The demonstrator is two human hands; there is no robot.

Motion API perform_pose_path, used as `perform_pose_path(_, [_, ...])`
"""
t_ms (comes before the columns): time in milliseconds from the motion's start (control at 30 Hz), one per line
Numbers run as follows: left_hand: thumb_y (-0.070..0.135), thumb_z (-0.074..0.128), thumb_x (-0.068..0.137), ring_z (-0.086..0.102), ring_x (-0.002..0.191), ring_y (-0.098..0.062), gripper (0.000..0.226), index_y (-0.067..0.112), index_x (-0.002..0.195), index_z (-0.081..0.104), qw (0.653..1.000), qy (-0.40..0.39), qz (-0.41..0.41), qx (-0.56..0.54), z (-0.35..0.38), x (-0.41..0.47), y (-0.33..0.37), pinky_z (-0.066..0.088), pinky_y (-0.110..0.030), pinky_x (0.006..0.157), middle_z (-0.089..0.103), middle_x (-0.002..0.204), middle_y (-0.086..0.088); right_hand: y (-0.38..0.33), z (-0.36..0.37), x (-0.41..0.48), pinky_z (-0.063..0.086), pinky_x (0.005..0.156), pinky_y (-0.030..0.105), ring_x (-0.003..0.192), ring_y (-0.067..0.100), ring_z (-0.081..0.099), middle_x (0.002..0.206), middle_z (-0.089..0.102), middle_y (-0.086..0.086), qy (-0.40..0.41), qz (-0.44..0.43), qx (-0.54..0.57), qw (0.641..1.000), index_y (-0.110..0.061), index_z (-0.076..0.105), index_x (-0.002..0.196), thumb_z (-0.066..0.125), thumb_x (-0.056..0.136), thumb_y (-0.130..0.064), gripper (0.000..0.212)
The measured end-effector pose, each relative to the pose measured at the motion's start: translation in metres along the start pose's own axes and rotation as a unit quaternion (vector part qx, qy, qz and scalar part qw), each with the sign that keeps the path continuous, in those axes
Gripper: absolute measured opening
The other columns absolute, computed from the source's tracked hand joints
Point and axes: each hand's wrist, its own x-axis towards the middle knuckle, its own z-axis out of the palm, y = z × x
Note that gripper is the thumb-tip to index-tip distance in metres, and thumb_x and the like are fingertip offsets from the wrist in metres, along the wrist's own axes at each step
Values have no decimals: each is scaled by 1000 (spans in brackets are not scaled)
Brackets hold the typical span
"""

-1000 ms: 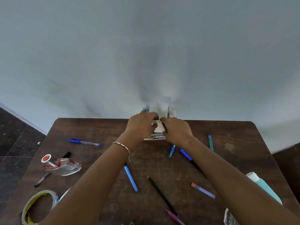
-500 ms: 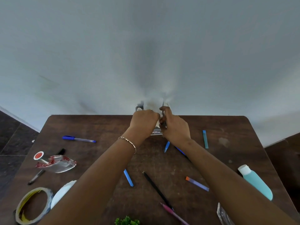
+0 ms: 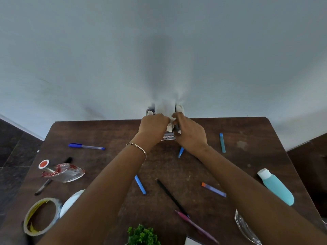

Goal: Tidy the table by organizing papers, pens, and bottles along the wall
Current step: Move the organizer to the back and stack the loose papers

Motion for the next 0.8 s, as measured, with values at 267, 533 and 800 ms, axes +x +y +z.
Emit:
perform_pose_path(267, [27,62,88,61,105,-25,40,27,127,50,961,126,-94,-228,-4,-56,-2,49,-37,75,54,128,0,5,-7,-43,53,77,35,96,20,62,111,62,-1,32,21,72,997,-21,50,119,67,81,-22,43])
perform_pose_path(533, [28,66,83,61,92,-23,18,13,92,63,928,85,-188,-312,33,-185,-12,48,-35,73,67,93,-3,-13,3,-123,47,78,28,92,9,59,104,63,-11,-83,-11,137,987,-26,53,116,68,78,-23,40])
perform_pose_path(800, [16,66,85,65,70,-10,13,16,98,67,824,145,-372,-403,52,-303,-39,55,-35,70,71,92,0,-69,28,-170,47,85,27,101,9,59,110,64,-9,-211,-100,170,957,-23,59,115,67,82,-24,33])
